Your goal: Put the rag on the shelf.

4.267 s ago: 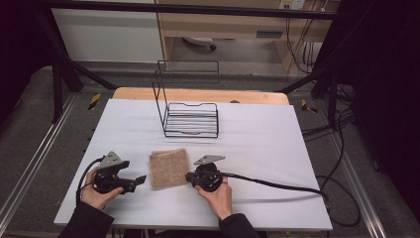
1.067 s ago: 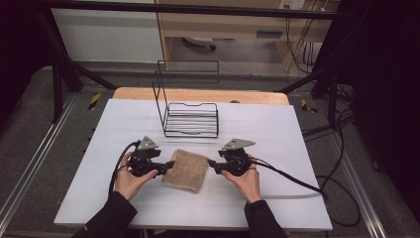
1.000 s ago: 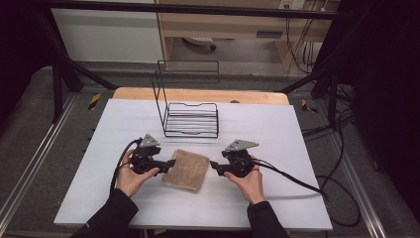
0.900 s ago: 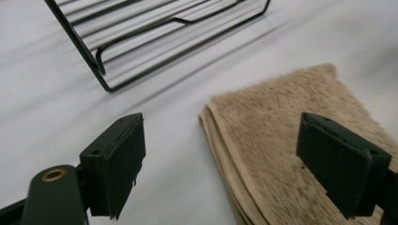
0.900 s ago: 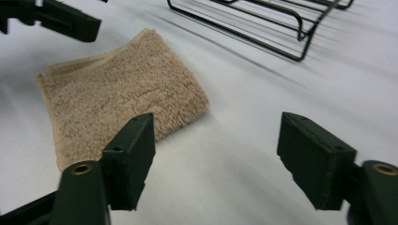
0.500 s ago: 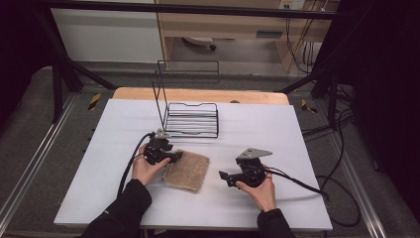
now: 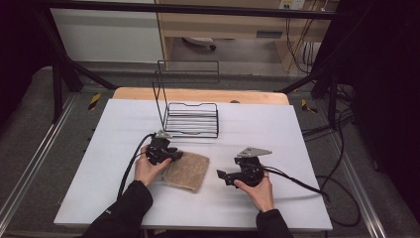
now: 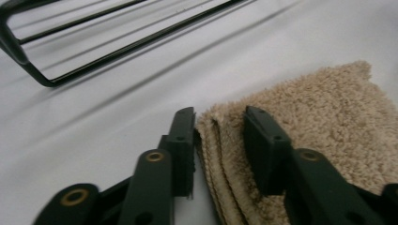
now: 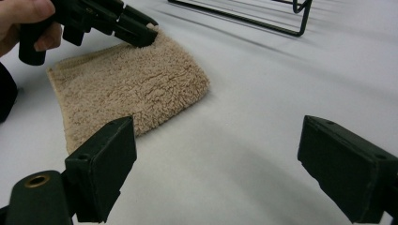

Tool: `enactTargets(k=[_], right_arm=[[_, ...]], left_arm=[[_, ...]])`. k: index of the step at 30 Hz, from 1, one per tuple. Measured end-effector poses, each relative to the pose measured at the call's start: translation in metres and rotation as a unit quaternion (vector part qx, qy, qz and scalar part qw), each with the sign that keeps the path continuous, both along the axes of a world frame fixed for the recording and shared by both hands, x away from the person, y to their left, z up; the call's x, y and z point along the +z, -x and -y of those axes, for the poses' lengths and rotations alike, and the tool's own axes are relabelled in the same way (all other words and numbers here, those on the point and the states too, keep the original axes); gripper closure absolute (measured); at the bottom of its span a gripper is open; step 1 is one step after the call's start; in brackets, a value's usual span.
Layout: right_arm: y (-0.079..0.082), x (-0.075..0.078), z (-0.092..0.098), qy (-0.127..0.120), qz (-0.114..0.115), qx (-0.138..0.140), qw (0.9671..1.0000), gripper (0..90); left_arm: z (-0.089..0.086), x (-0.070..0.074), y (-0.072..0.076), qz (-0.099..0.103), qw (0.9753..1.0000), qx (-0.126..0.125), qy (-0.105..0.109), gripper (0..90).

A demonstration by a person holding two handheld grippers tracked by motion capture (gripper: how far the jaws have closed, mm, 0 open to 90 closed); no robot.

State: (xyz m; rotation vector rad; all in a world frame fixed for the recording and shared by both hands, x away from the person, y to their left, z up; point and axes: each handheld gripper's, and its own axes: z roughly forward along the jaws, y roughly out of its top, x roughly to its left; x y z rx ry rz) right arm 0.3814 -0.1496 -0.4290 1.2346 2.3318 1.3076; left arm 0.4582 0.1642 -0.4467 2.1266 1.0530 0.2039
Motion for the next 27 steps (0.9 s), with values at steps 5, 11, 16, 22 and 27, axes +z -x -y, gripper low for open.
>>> enactTargets(k=[5,11,16,22,27], right_arm=[[-0.003,-0.001,-0.003,-0.012,-0.007,-0.010,0.9999,10.2],[-0.012,-0.002,-0.013,-0.002,-0.016,-0.031,0.9994,5.7],[-0.023,-0.001,-0.032,-0.003,-0.012,-0.040,0.9991,4.4],[-0.038,-0.005,-0.054,0.008,-0.015,-0.052,0.9985,19.4],[-0.044,-0.015,-0.060,0.006,-0.031,-0.064,0.9975,36.7]], left_arm=[[0.000,0.000,0.000,-0.008,0.9999,0.000,0.006,75.2],[0.001,-0.001,0.001,0.004,1.0000,-0.007,0.000,77.1],[0.002,-0.002,0.003,0.013,0.9998,-0.013,-0.007,77.4],[0.002,-0.002,0.003,0.016,0.9997,-0.014,-0.008,77.3],[0.002,-0.002,0.003,0.021,0.9996,-0.014,-0.010,77.3]])
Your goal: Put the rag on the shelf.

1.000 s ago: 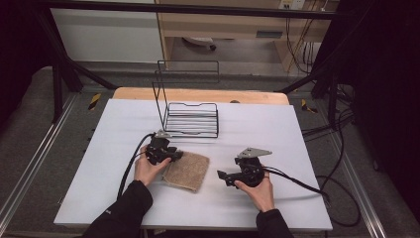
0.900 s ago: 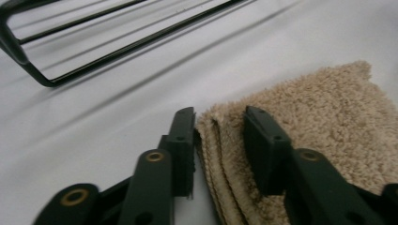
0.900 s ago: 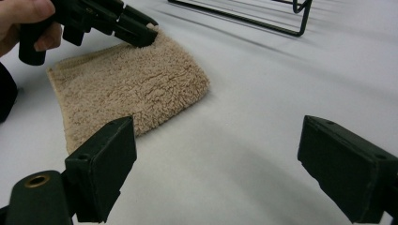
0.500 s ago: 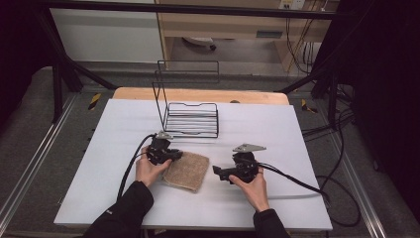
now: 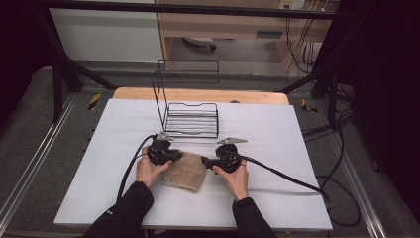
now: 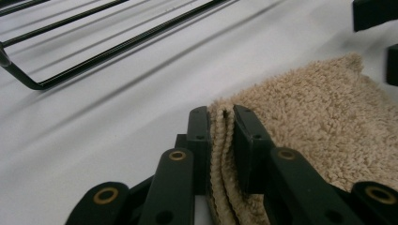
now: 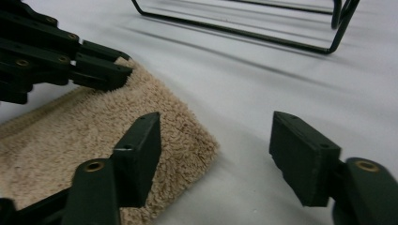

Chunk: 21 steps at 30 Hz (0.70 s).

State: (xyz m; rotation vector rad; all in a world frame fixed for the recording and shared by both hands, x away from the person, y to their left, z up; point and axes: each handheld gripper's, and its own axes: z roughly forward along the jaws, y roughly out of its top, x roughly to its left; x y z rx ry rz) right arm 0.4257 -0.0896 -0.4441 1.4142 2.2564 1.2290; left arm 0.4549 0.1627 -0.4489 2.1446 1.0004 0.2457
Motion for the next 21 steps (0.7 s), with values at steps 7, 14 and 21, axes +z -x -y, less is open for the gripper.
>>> enactTargets(k=[7,14,21], right_arm=[[-0.0016,-0.0089,-0.0040,-0.001,-0.019,0.000,0.9998,53.1],[-0.0005,-0.0108,-0.0066,-0.020,-0.045,0.000,0.9988,71.8],[-0.0019,-0.0105,-0.0074,-0.037,-0.064,-0.009,0.9972,84.2]], left_arm=[[0.0004,-0.0001,0.0003,0.002,1.0000,-0.002,-0.002,77.3],[-0.0006,-0.0007,-0.0004,0.001,1.0000,-0.007,0.002,77.2],[-0.0039,-0.0011,-0.0031,-0.013,0.9997,-0.006,0.020,78.8]])
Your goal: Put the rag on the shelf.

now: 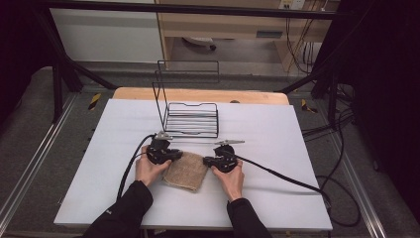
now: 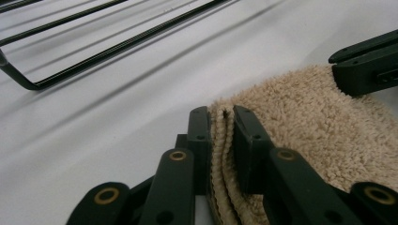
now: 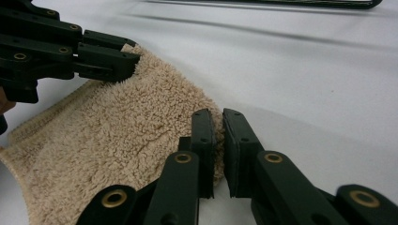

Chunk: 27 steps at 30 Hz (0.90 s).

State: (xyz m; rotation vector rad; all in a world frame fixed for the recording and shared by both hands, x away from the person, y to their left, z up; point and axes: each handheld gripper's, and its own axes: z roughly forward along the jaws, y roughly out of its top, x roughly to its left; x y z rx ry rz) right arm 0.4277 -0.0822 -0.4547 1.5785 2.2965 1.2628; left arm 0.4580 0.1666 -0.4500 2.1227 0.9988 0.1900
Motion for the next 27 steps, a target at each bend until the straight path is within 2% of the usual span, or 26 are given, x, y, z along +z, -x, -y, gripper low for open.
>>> enactTargets(k=[3,8,12,20,27], right_arm=[[0.000,0.001,0.000,-0.003,0.000,-0.002,1.0000,85.4],[0.001,0.004,0.001,-0.007,0.005,-0.003,1.0000,86.0],[0.003,0.007,0.003,-0.008,0.015,0.005,0.9998,86.2],[0.012,0.019,0.006,-0.022,0.056,0.023,0.9980,86.3],[0.016,0.028,0.005,-0.021,0.080,0.038,0.9959,86.4]], left_arm=[[0.000,0.000,-0.001,-0.006,1.0000,0.003,0.006,81.4],[-0.001,0.002,0.000,-0.004,1.0000,0.002,0.008,83.1],[-0.002,0.008,0.004,0.013,0.9999,0.001,0.006,83.4],[-0.008,0.025,0.016,0.042,0.9988,-0.003,0.026,83.4],[-0.014,0.035,0.027,0.060,0.9976,-0.003,0.034,83.4]])
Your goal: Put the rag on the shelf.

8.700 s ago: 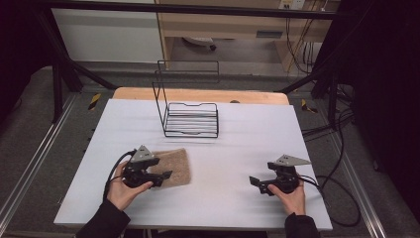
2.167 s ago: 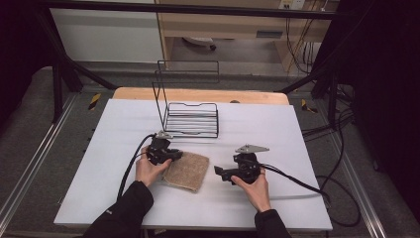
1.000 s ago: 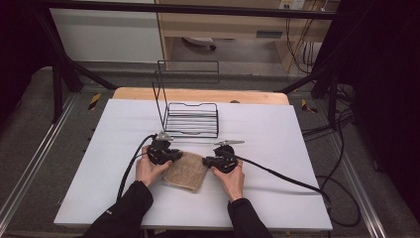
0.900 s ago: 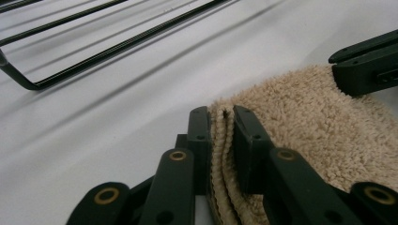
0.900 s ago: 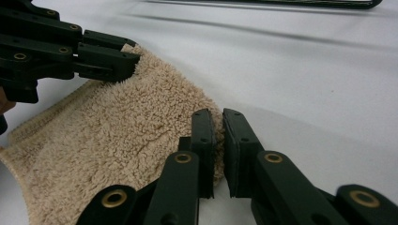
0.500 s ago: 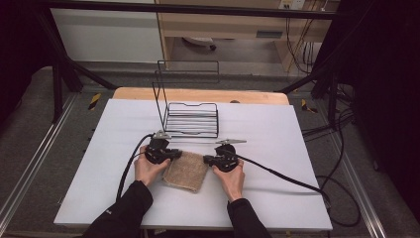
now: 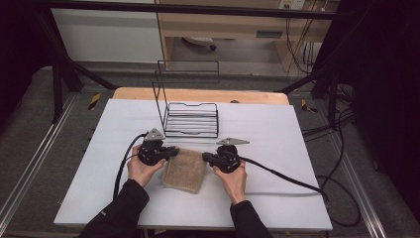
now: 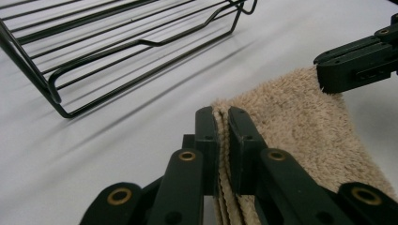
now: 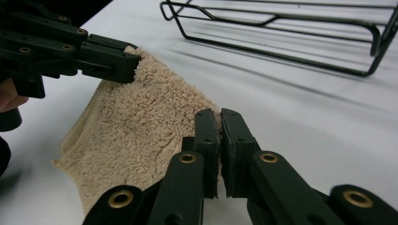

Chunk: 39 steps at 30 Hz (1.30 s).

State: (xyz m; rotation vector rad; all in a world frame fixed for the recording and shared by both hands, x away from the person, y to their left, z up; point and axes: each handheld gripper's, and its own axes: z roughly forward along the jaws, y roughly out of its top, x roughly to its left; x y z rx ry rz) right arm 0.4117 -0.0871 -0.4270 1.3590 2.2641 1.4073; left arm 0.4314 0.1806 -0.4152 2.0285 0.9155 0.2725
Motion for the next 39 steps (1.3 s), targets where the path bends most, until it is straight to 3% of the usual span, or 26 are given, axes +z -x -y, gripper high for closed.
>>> enactTargets(k=[14,29,39], right_arm=[[0.008,0.025,-0.006,-0.003,0.049,0.027,0.9984,86.8],[0.012,0.045,-0.006,0.002,0.095,0.038,0.9948,87.2],[0.016,0.055,-0.002,0.000,0.121,0.043,0.9918,87.2]], left_arm=[[-0.015,0.020,0.015,0.036,0.9987,0.009,0.034,83.5],[-0.016,0.036,0.025,0.077,0.9960,0.015,0.042,83.5],[-0.013,0.045,0.031,0.093,0.9942,0.018,0.051,83.5]])
